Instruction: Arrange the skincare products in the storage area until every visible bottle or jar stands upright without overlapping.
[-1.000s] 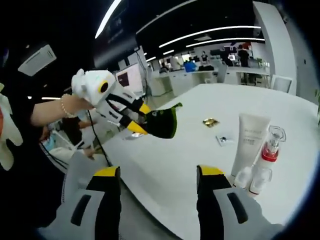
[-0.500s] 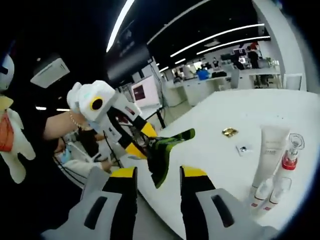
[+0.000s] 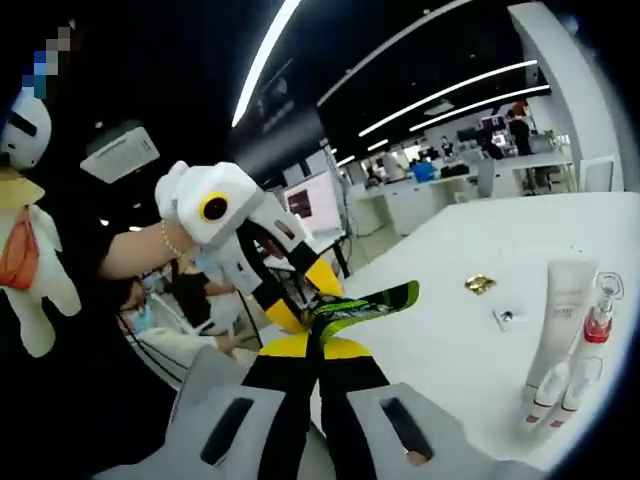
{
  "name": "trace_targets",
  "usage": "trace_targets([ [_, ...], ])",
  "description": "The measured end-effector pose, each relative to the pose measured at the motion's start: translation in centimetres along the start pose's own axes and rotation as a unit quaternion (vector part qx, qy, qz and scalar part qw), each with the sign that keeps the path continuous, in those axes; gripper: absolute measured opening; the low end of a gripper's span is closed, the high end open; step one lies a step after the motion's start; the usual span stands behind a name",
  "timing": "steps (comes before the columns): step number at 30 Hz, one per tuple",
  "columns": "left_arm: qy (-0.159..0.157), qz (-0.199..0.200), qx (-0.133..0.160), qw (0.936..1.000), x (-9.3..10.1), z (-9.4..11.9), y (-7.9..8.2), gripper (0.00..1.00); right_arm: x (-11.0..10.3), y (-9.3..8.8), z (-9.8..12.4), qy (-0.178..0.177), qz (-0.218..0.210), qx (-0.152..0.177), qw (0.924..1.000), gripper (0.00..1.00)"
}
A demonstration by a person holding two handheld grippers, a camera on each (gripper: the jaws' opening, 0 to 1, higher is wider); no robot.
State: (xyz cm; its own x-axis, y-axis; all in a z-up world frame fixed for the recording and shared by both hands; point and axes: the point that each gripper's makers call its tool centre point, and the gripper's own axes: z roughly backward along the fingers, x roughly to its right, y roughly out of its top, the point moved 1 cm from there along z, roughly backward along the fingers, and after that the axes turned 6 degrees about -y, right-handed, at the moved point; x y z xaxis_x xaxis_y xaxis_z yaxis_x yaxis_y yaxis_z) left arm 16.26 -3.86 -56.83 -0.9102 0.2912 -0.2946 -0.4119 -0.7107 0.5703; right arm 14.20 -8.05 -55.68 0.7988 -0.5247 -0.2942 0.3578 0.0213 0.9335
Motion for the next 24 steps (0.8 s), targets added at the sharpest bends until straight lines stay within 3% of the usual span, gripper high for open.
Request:
trace_targets([
  [3, 0.017, 0.025, 0.012, 0.9995, -0.2, 0.1, -0.1, 0.23, 0.0, -0.2, -0.2, -0.006, -0.012, -0.007, 0.9999, 0.01],
  [6, 0.048, 0.078, 0.058, 0.9941, -1.0, 0.7, 0.3, 0.36, 0.2, -0.2, -0.2, -0.012, -0.02, -0.009, 0.9997, 0.01],
  [9, 0.104, 0.127, 0.096, 0.9818, -2.5, 2.1, 0.0, 0.48, 0.9, 0.2, 0.2, -0.022, -0.043, 0.013, 0.9987, 0.01],
  [12, 0.145, 0.177, 0.113, 0.9669, -3.3, 3.3, -0.9, 0.6, 1.3, 0.9, 0.7, -0.03, -0.066, 0.04, 0.9966, 0.01],
  [14, 0.178, 0.234, 0.147, 0.9445, -3.8, 4.3, -1.4, 0.64, 1.6, 1.4, 0.9, -0.039, -0.07, 0.053, 0.9954, 0.01],
  [15, 0.203, 0.275, 0.18, 0.9226, -4.3, 5.1, -1.6, 0.65, 1.8, 1.8, 1.1, -0.042, -0.08, 0.064, 0.9939, 0.01],
  [16, 0.214, 0.304, 0.2, 0.9066, -4.4, 5.5, -1.8, 0.65, 1.9, 2.0, 1.2, -0.045, -0.085, 0.072, 0.9928, 0.01],
  [17, 0.238, 0.341, 0.229, 0.8799, -4.7, 6.3, -2.2, 0.65, 2.3, 2.6, 1.4, -0.052, -0.087, 0.089, 0.9908, 0.01],
  [18, 0.253, 0.365, 0.25, 0.8604, -4.8, 6.8, -2.4, 0.65, 2.5, 3.0, 1.5, -0.056, -0.093, 0.102, 0.9888, 0.01],
  [19, 0.257, 0.384, 0.269, 0.8449, -4.7, 7.1, -2.5, 0.65, 2.9, 3.6, 1.7, -0.06, -0.103, 0.119, 0.9857, 0.01],
  [20, 0.273, 0.414, 0.291, 0.8182, -4.8, 7.6, -3.2, 0.66, 3.0, 3.9, 1.8, -0.06, -0.111, 0.131, 0.9834, 0.01],
  [21, 0.281, 0.431, 0.302, 0.8026, -4.8, 7.9, -3.5, 0.68, 3.1, 4.4, 1.9, -0.061, -0.123, 0.146, 0.9797, 0.01],
  [22, 0.29, 0.454, 0.32, 0.7794, -4.7, 8.1, -3.9, 0.71, 3.2, 4.6, 1.9, -0.06, -0.131, 0.155, 0.9774, 0.01],
  [24, 0.293, 0.479, 0.354, 0.7477, -4.6, 8.4, -3.8, 0.75, 3.0, 5.4, 1.7, -0.061, -0.134, 0.177, 0.9731, 0.01],
])
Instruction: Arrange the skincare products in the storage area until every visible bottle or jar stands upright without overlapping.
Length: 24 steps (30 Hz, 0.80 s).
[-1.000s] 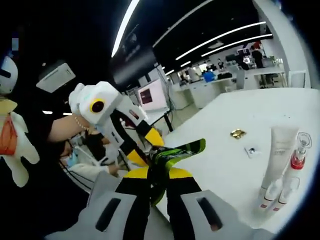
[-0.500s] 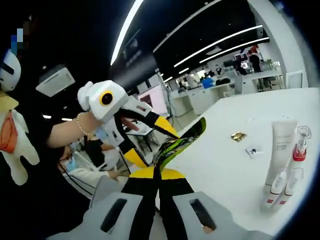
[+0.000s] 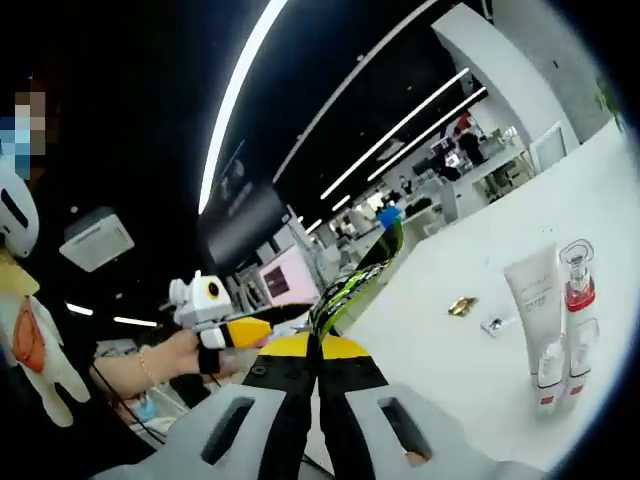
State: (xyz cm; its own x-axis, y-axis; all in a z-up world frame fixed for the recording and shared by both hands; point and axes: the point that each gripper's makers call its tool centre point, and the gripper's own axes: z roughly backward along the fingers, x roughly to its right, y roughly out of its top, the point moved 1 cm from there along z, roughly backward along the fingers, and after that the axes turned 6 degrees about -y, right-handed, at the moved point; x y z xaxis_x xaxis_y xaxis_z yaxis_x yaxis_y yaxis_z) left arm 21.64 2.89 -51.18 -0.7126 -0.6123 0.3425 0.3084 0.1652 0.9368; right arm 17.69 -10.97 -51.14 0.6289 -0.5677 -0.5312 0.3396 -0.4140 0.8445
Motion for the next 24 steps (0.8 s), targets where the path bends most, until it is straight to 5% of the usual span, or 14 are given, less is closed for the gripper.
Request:
trace_targets([
  [6, -0.02, 0.101, 0.069, 0.9922, 2.9, -0.8, 0.8, 0.72, -1.3, 0.7, -1.4, 0.006, -0.035, 0.051, 0.9981, 0.01],
  [11, 0.002, 0.203, 0.158, 0.9664, 4.1, -2.3, 2.1, 0.6, -2.4, 0.8, -2.3, -0.003, -0.053, 0.083, 0.9952, 0.01],
  [20, 0.032, 0.284, 0.204, 0.9364, 4.9, -4.0, 1.6, 0.33, -2.4, 0.9, -2.4, -0.016, -0.041, 0.092, 0.9947, 0.01],
  [23, 0.059, 0.259, 0.191, 0.9452, 4.3, -4.3, 0.8, 0.21, -2.3, 1.0, -2.3, -0.017, -0.038, 0.09, 0.9951, 0.01],
  [24, 0.055, 0.268, 0.193, 0.9421, 4.4, -4.4, 0.9, 0.22, -2.1, 0.9, -2.2, -0.02, -0.033, 0.085, 0.9956, 0.01],
])
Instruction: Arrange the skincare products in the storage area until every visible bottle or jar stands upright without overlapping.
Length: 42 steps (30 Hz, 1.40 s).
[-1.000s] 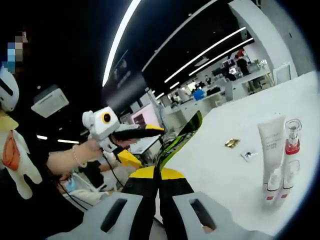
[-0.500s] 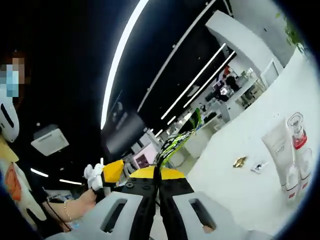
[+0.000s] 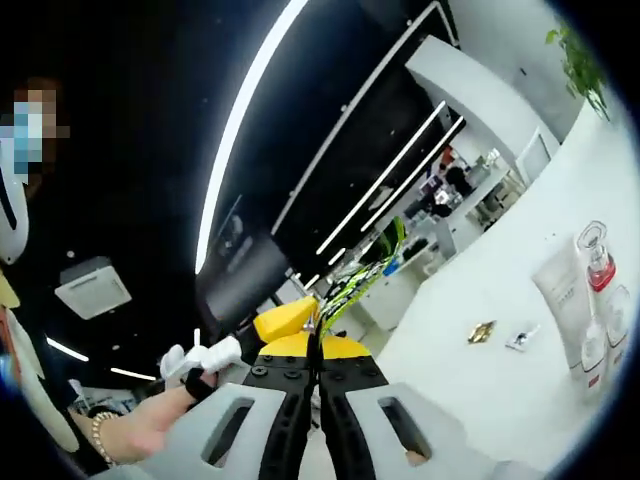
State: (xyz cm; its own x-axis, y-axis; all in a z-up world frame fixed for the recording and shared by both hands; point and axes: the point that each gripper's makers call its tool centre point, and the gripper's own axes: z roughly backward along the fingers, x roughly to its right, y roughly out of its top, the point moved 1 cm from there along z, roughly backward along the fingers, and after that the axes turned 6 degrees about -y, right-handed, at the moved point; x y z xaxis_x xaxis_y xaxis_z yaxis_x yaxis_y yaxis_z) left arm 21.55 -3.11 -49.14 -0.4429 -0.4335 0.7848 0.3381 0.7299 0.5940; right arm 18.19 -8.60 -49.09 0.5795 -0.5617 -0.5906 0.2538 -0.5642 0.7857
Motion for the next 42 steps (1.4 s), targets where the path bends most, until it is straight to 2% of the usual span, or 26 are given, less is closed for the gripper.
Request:
trace_targets([
  [3, 0.004, -0.025, -0.01, 0.9996, 0.0, 0.0, -0.3, 0.21, 0.4, 0.0, 0.3, 0.001, -0.001, -0.004, 1.0, 0.01],
  [7, 0.011, -0.018, -0.015, 0.9997, 0.2, 0.0, -0.6, 0.18, 0.8, 0.2, 0.6, 0.0, -0.002, -0.007, 1.0, 0.01],
  [8, 0.013, -0.019, -0.014, 0.9996, 0.2, 0.0, -0.6, 0.16, 0.9, 0.3, 0.6, 0.0, -0.003, -0.008, 1.0, 0.01],
  [10, 0.007, -0.019, 0.002, 0.9998, 0.4, 0.2, 0.0, 0.02, 1.6, 1.0, 0.8, -0.009, -0.022, 0.005, 0.9997, 0.01],
  [11, 0.004, 0.003, -0.013, 0.9999, 0.6, 0.1, -0.5, 0.01, 1.7, 0.9, 0.9, -0.003, -0.025, 0.001, 0.9997, 0.01],
  [12, 0.009, -0.007, -0.014, 0.9998, 0.6, -0.1, -0.5, 0.01, 1.8, 0.9, 0.9, -0.003, -0.02, -0.003, 0.9998, 0.01],
  [13, 0.008, -0.034, -0.016, 0.9993, 0.7, 0.0, -0.6, 0.01, 1.6, 1.0, 1.0, 0.001, -0.011, -0.005, 0.9999, 0.01],
  [16, -0.005, -0.022, -0.01, 0.9997, 1.2, -0.1, -0.4, 0.0, 1.6, 1.4, 1.1, 0.01, -0.024, -0.002, 0.9997, 0.01],
  [17, -0.012, -0.029, -0.011, 0.9995, 1.6, -0.1, -0.3, 0.0, 1.5, 1.5, 1.2, 0.016, -0.027, -0.002, 0.9995, 0.02],
  [19, -0.029, -0.046, -0.018, 0.9984, 2.4, -0.1, 0.0, 0.0, 1.3, 1.1, 1.3, 0.032, -0.065, -0.024, 0.9971, 0.05],
  [22, -0.061, -0.056, -0.027, 0.9962, 3.8, -0.1, 0.9, 0.0, 1.8, 0.6, 1.7, 0.047, -0.079, -0.041, 0.995, 0.12],
  [24, -0.077, -0.082, -0.042, 0.9927, 4.9, 0.0, 1.5, 0.0, 1.9, 0.6, 2.1, 0.057, -0.09, -0.043, 0.9934, 0.16],
  [27, -0.098, -0.12, -0.084, 0.9844, 6.4, 0.2, 1.9, 0.0, 2.2, 1.5, 2.8, 0.076, -0.111, -0.041, 0.9901, 0.25],
  [31, -0.118, -0.144, -0.127, 0.9742, 7.7, 0.5, 1.9, 0.0, 2.7, 2.8, 3.3, 0.097, -0.101, -0.062, 0.9883, 0.41],
  [33, -0.123, -0.153, -0.17, 0.9657, 8.2, 0.7, 1.3, 0.0, 3.1, 3.8, 3.5, 0.105, -0.09, -0.063, 0.9884, 0.48],
  [35, -0.135, -0.159, -0.199, 0.9575, 8.9, 0.8, 0.6, 0.0, 3.2, 4.5, 3.6, 0.116, -0.072, -0.07, 0.9881, 0.51],
  [38, -0.158, -0.143, -0.221, 0.9518, 9.9, 0.6, -0.3, 0.0, 2.8, 5.5, 3.6, 0.14, -0.074, -0.083, 0.9839, 0.54],
  [41, -0.177, -0.127, -0.244, 0.9448, 10.5, 0.1, -1.6, 0.0, 2.3, 5.8, 3.6, 0.161, -0.061, -0.095, 0.9805, 0.5],
  [42, -0.187, -0.119, -0.26, 0.9398, 10.7, 0.0, -2.4, 0.0, 2.1, 5.8, 3.7, 0.171, -0.068, -0.104, 0.9774, 0.46],
])
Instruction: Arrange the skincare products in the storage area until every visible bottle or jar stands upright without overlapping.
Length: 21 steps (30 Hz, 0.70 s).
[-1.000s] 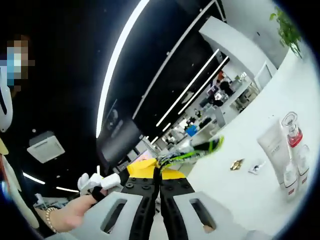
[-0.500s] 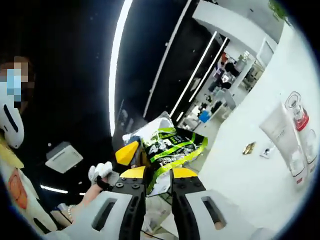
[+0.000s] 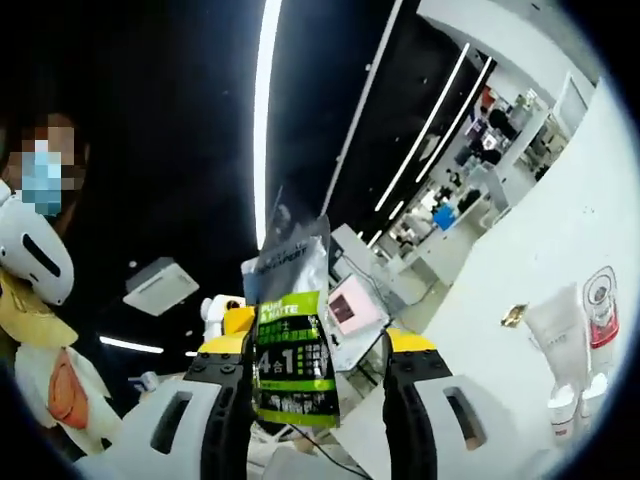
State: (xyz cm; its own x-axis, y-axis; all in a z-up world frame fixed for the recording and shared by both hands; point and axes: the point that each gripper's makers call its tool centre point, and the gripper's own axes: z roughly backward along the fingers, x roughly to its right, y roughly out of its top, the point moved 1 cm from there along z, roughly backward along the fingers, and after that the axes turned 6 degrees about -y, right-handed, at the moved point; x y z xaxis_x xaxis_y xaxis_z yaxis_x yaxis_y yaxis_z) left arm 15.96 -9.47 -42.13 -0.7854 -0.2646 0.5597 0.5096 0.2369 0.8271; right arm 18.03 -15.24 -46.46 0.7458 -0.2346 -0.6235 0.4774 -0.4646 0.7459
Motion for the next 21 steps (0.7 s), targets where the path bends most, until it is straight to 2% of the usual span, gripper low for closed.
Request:
trace_targets([
  [3, -0.012, 0.017, -0.015, 0.9997, 0.2, -0.9, -0.7, 0.0, -1.1, 0.2, 0.4, 0.047, -0.035, -0.009, 0.9982, 0.35],
  [4, -0.014, 0.022, -0.015, 0.9995, 0.1, -1.3, -0.8, 0.0, -1.3, 0.1, 0.5, 0.058, -0.033, -0.014, 0.9977, 0.3],
  [6, -0.016, 0.026, -0.016, 0.9994, 0.3, -1.5, -1.0, 0.0, -1.2, -0.2, 0.8, 0.059, -0.022, -0.03, 0.9976, 0.23],
  [7, -0.017, 0.029, -0.015, 0.9993, 0.4, -1.5, -1.0, 0.0, -0.9, 0.1, 1.1, 0.053, -0.023, -0.025, 0.998, 0.22],
  [10, 0.025, 0.032, -0.019, 0.999, -1.1, -1.1, -1.4, 0.0, -0.5, 0.7, 1.8, 0.053, -0.03, -0.012, 0.9981, 0.1],
  [11, 0.039, 0.038, -0.018, 0.9983, -1.6, -0.9, -1.5, 0.0, -0.9, 1.0, 2.0, 0.066, -0.03, -0.006, 0.9973, 0.06],
  [14, 0.048, 0.056, -0.017, 0.9972, -2.1, -0.9, -1.7, 0.0, -1.5, 0.8, 1.9, 0.072, -0.033, -0.011, 0.9968, 0.03],
  [15, 0.05, 0.056, -0.019, 0.997, -2.1, -0.8, -1.8, 0.0, -2.5, 0.7, 1.9, 0.095, -0.053, -0.014, 0.9939, 0.02],
  [18, 0.061, 0.053, -0.014, 0.9966, -2.1, -0.8, -1.9, 0.01, -3.1, 0.7, 1.9, 0.108, -0.07, -0.009, 0.9916, 0.01],
  [19, 0.064, 0.054, -0.011, 0.9965, -2.1, -0.9, -1.9, 0.02, -3.3, 0.9, 1.8, 0.114, -0.092, -0.004, 0.9892, 0.01],
  [20, 0.068, 0.048, 0.0, 0.9965, -2.2, -1.0, -1.8, 0.03, -3.3, 1.0, 1.7, 0.113, -0.099, -0.002, 0.9886, 0.01],
  [21, 0.074, 0.002, 0.034, 0.9967, -2.5, -1.0, -0.8, 0.04, -2.6, 1.3, 1.5, 0.094, -0.112, 0.013, 0.9891, 0.01],
])
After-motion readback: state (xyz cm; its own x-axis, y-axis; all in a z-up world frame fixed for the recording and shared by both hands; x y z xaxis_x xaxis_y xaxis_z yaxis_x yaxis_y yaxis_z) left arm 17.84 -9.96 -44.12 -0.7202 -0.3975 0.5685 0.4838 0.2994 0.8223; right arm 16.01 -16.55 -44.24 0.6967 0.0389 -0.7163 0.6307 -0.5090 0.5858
